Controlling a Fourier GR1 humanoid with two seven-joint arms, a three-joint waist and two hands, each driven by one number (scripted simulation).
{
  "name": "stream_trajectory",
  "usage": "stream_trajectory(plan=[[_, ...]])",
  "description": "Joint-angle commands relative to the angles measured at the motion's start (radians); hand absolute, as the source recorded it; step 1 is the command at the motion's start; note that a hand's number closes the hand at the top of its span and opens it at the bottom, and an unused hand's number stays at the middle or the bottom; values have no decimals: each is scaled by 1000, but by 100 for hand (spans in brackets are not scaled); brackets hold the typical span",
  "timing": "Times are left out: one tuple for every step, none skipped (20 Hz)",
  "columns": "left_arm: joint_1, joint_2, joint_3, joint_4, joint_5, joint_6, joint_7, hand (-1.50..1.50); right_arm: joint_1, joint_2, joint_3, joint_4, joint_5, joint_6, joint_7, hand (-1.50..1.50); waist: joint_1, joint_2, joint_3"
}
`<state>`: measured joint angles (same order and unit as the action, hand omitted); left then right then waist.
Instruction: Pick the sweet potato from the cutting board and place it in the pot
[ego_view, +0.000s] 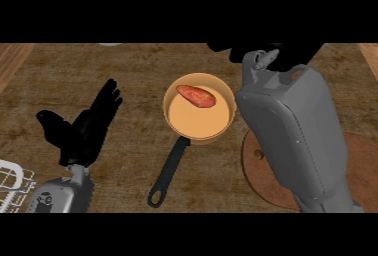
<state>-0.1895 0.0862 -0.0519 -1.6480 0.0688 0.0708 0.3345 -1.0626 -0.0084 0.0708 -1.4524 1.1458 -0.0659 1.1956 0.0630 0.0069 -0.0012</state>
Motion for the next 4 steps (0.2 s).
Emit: stream_trajectory(plan=[[24, 5, 12, 13, 6, -7, -19, 0, -17, 8, 1, -30, 115, -241, 162, -150, -25, -5, 0], [5, 1, 2, -16, -14, 19, 18, 0, -26, 8, -11, -52, 134, -247, 191, -150, -25, -10, 1], [12, -2, 9, -11, 0, 15, 21, 0, 13, 8, 7, -69, 171, -283, 191, -150, -28, -9, 1], [-5, 6, 31, -14, 2, 25, 22, 0, 14, 8, -18, -96, 183, -250, 199, -150, -44, -12, 1]])
